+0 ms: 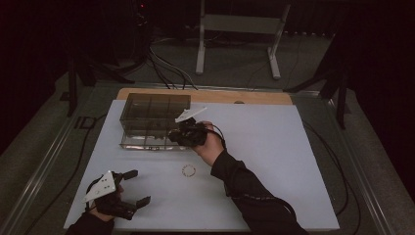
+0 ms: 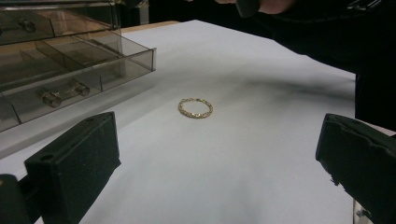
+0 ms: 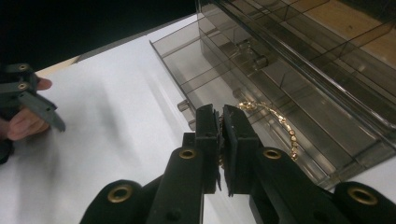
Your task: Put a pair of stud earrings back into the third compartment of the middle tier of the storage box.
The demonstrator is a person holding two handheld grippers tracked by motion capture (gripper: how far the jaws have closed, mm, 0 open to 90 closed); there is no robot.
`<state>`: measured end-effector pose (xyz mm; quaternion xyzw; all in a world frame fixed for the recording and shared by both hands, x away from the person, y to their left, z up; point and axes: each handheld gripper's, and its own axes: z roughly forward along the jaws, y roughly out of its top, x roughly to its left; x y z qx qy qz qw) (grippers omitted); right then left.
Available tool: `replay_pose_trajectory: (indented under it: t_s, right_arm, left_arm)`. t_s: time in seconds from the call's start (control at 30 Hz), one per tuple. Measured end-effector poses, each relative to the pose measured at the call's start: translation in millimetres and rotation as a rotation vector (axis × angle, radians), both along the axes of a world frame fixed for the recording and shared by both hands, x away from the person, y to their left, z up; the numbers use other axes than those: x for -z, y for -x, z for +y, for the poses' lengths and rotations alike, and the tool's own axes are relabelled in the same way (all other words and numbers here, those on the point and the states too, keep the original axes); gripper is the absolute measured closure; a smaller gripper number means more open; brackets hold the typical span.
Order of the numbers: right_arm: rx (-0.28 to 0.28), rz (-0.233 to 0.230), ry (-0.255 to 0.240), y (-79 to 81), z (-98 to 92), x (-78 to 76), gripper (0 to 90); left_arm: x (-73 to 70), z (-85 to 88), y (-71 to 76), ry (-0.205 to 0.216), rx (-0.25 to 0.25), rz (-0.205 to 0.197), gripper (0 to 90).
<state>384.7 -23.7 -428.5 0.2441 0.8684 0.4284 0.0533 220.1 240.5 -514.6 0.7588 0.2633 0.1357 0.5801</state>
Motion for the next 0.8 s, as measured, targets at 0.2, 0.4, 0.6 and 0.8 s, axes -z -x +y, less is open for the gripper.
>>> replay_pose_trajectory:
  t_s: [0.2, 0.4, 0.6, 0.8]
  right_arm:
    - [-0.004, 0.004, 0.027, -9.0, 10.7, 4.3, 85.3]
    - [0.001, 0.022, 0.044, -19.0, 17.2, 11.5, 85.2]
    - [0.019, 0.045, 0.055, -27.1, 18.9, 21.9, 85.2]
    - [0.030, 0.076, 0.067, -33.3, 19.9, 35.3, 85.0]
  left_arm:
    - [-0.1, 0.1, 0.2, 0.002, 0.000, 0.000, 0.6]
    - [0.2, 0.6, -0.1, 0.000, 0.002, 0.002, 0.6]
    - [0.2, 0.6, 0.0, 0.001, 0.002, 0.001, 0.6]
    - [0.6, 0.5, -0.2, -0.001, 0.001, 0.003, 0.6]
